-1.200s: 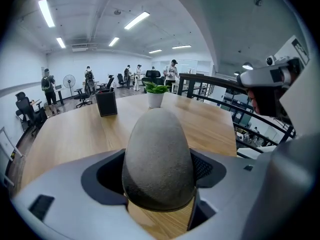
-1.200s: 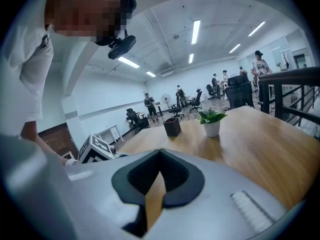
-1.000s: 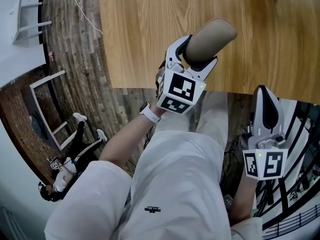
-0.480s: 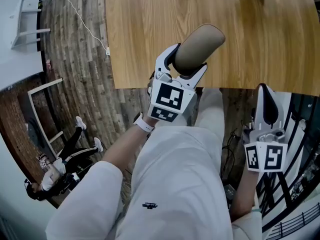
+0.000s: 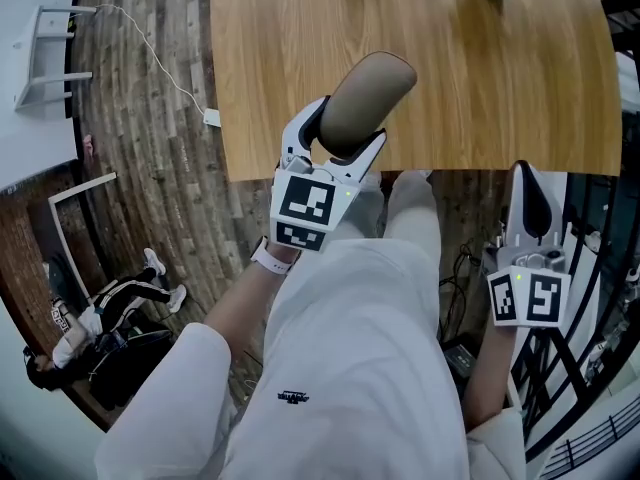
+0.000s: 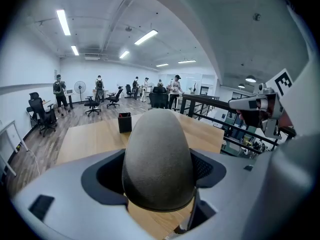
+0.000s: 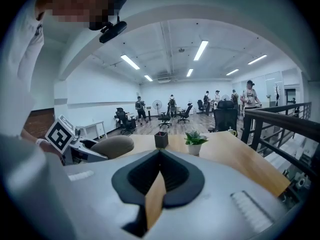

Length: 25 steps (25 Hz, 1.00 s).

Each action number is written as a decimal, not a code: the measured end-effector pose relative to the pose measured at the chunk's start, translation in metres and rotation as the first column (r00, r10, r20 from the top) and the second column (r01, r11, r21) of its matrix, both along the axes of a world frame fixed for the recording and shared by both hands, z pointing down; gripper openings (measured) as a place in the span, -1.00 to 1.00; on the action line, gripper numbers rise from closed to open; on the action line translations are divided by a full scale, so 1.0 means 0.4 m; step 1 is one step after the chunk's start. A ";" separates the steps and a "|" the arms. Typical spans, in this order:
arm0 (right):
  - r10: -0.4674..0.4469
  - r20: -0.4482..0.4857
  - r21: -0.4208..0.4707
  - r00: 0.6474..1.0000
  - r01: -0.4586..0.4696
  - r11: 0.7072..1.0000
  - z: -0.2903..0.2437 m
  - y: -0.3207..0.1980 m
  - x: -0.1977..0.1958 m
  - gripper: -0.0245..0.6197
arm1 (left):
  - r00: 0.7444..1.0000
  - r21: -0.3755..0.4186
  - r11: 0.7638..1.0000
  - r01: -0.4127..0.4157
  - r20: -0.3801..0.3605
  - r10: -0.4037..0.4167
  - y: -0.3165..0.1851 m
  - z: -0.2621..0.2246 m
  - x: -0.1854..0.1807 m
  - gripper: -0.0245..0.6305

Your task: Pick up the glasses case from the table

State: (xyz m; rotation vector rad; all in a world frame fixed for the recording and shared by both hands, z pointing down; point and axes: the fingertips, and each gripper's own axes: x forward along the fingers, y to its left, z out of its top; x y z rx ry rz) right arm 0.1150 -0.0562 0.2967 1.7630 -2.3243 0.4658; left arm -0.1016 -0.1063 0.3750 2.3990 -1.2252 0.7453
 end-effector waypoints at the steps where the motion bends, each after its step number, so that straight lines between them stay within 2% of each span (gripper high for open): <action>1: 0.008 0.000 0.004 1.000 -0.008 1.000 -0.014 0.006 -0.004 -0.89 | 1.000 0.007 1.000 0.005 -0.003 -0.005 0.008 -0.016 -0.011 0.20; 5: 0.011 0.002 0.040 1.000 -0.011 0.999 -0.088 0.034 -0.028 -0.89 | 0.999 0.032 0.999 0.032 -0.022 -0.032 0.046 -0.094 -0.056 0.20; 10: -0.037 -0.032 0.079 0.999 0.040 0.996 -0.136 0.042 -0.067 -0.89 | 0.997 0.037 0.997 0.068 -0.048 -0.066 0.071 -0.136 -0.089 0.20; 19: -0.025 -0.056 0.155 0.998 0.033 0.987 -0.204 0.068 -0.087 -0.89 | 0.995 0.099 0.992 0.074 -0.071 -0.067 0.098 -0.229 -0.113 0.20; 25: -0.052 -0.109 0.188 0.993 0.072 0.979 -0.243 0.098 -0.125 -0.89 | 0.992 0.127 0.988 0.090 -0.100 -0.078 0.121 -0.276 -0.140 0.20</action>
